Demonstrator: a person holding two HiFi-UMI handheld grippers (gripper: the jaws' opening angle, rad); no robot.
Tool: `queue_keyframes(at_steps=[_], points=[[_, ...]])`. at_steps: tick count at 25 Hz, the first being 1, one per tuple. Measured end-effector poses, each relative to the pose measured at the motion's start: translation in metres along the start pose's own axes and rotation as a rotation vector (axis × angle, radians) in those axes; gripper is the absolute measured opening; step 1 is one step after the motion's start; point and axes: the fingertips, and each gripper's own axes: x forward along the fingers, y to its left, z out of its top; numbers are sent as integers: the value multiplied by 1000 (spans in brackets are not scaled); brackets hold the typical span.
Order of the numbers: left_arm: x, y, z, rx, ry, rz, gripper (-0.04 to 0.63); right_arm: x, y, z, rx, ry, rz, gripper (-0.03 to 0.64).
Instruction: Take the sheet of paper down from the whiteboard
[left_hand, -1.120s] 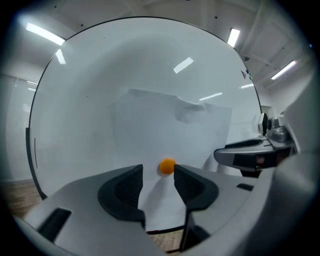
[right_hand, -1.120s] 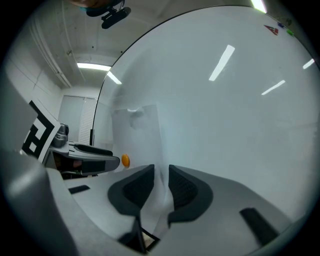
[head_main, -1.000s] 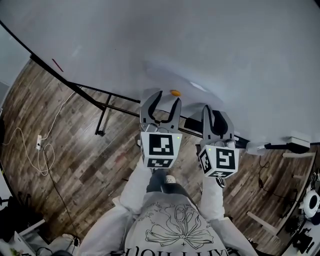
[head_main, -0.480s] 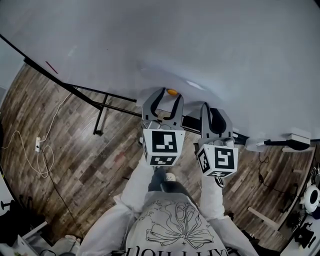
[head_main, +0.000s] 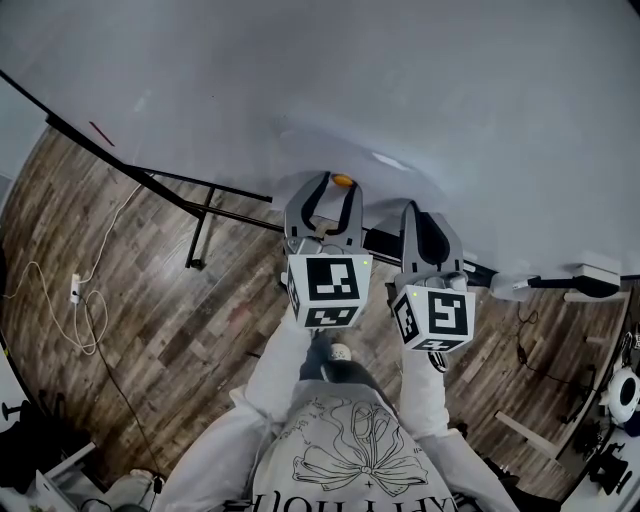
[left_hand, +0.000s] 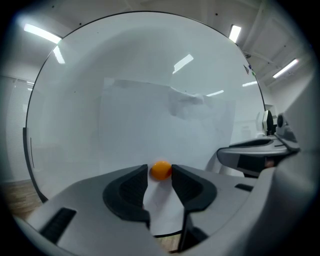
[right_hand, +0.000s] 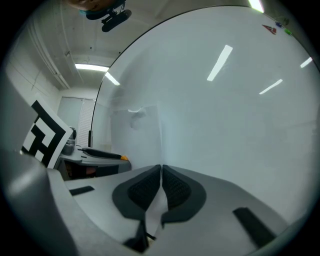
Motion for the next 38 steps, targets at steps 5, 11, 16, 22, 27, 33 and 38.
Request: queue_keyframes(at_steps=[5,11,16,22,27,33,38], points=[[0,-2,-1,-11,10,-10,133,-1,2,1,0,0,4,8],[0,-2,-1,-26,20,-16,118,-1,3,3,1,0,7,5],[-1,-2,0,-40,27,-29,118,-4,5,4,5,-1,13,3],[-11,0,3,-52,20,-21,117,-14,-7,9,15,-14,-24,3],[-16,8,2,-62,23,2,118,-27,-28,9,25,-15,-79,3],[-20,14,7,-54,15,20,118,-41,-54,8,38,-12,-147,3],[-17,15,9,-39,15,29,118,-51,-70,9,41,-13,-189,3]])
